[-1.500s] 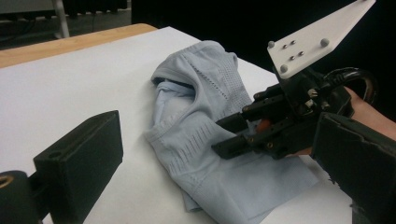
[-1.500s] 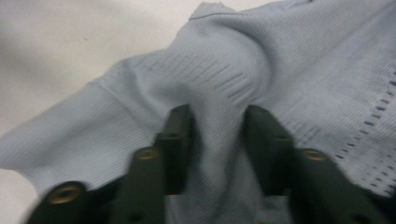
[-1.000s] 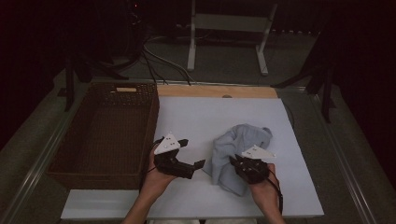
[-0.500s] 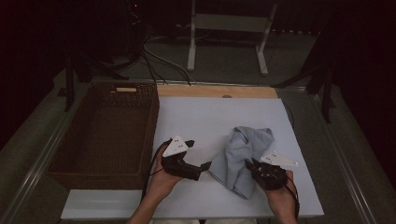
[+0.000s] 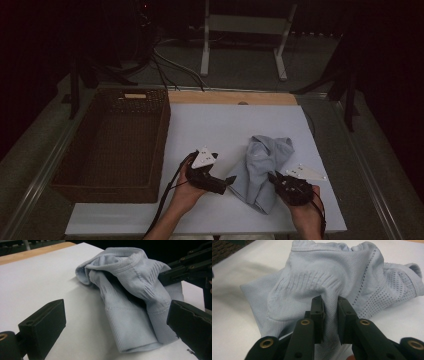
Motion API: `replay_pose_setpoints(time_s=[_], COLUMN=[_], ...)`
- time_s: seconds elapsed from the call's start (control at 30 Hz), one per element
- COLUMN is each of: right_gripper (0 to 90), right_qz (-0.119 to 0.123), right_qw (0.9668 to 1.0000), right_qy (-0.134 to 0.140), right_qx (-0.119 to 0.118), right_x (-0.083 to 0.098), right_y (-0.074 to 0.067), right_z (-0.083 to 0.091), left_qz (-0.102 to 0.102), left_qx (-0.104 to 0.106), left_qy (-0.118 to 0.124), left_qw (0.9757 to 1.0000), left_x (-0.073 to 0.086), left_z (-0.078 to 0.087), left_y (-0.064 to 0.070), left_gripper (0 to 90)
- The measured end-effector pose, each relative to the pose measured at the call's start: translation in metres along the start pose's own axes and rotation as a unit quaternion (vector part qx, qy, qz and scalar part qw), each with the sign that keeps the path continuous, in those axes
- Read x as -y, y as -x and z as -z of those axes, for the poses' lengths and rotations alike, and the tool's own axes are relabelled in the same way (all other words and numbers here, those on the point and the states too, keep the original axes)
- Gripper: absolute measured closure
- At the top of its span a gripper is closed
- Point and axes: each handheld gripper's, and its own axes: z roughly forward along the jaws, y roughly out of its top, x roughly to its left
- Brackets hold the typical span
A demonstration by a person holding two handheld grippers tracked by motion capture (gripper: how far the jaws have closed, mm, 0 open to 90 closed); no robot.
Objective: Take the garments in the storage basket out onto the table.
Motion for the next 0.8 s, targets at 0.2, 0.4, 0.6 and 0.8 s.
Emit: replay_pose_setpoints(time_s=[0.2,0.4,0.6,0.8], right_gripper=[77.7,77.7,77.7,77.7], right_qz=[-0.002,-0.004,-0.005,-0.007], right_qw=[1.0,1.0,1.0,1.0], right_qy=[0.001,0.001,0.002,0.004], right_qx=[0.001,0.002,0.003,0.004], right_x=[0.0,0.001,0.001,0.001], right_y=[0.001,0.002,0.004,0.004], right_z=[0.0,0.001,0.002,0.003], left_qz=[0.006,0.018,0.028,0.049], left_qx=[0.002,0.004,0.007,0.029], left_qy=[-0.008,-0.029,-0.04,-0.063], left_qw=[0.9999,0.9994,0.9988,0.9964], left_x=[0.002,0.004,0.004,0.004], left_z=[-0.008,-0.021,-0.03,-0.042], left_y=[-0.001,-0.002,-0.002,0.0], left_gripper=[3.9,4.3,14.0,13.9])
